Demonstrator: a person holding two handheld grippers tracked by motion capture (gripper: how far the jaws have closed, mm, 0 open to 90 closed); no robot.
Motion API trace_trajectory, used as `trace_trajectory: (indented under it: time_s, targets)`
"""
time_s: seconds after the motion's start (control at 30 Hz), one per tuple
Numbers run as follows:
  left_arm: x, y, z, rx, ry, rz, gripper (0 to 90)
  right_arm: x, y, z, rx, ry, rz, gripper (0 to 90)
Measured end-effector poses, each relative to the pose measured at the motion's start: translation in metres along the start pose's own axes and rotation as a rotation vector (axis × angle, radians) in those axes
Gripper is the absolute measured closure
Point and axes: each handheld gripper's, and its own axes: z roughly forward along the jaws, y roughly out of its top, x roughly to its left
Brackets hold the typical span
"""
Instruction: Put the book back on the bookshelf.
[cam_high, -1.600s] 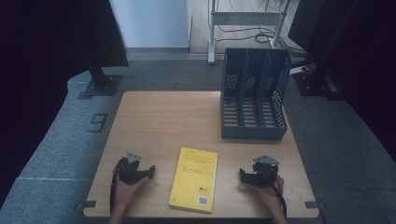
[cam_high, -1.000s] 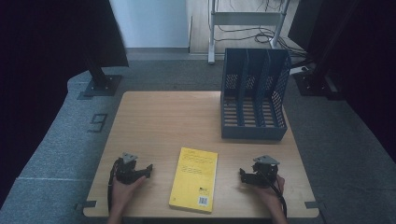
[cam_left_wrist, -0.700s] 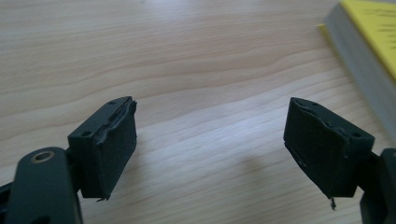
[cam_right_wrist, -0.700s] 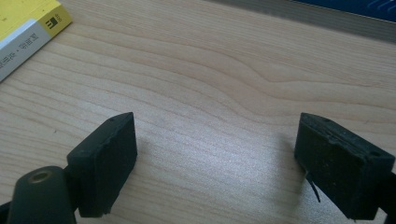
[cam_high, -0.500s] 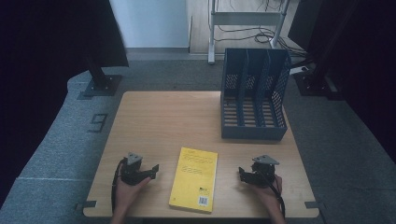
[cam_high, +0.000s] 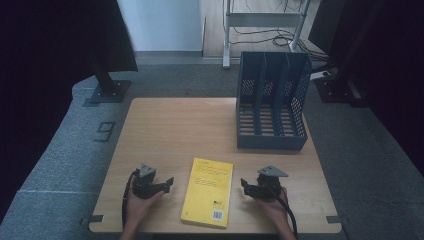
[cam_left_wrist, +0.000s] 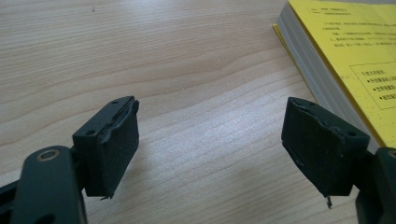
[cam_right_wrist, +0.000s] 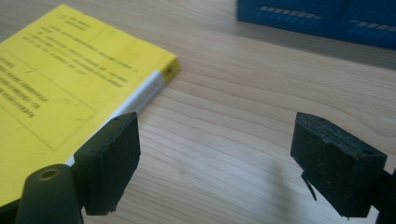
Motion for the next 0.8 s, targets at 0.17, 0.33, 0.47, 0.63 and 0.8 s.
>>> trace_trajectory:
  time_s: [0.17,0.33,0.47,0.63,0.8]
  targets:
    - [-0.003,0.000,0.001,0.003,-0.007,0.008,19.2,0.019,0.004,0.009,0.003,0.051,-0.013,15.3]
    - [-0.006,0.001,0.002,0.004,-0.016,0.016,19.2,0.035,0.007,0.016,0.002,0.084,-0.032,14.9]
    - [-0.008,0.001,0.002,0.004,-0.023,0.019,19.2,0.045,0.007,0.021,0.008,0.108,-0.039,14.2]
    - [-0.011,0.002,0.003,0.005,-0.033,0.026,19.2,0.055,0.006,0.026,0.024,0.139,-0.050,13.5]
    - [-0.017,0.002,0.003,0.002,-0.046,0.035,19.2,0.063,0.004,0.031,0.045,0.159,-0.067,12.9]
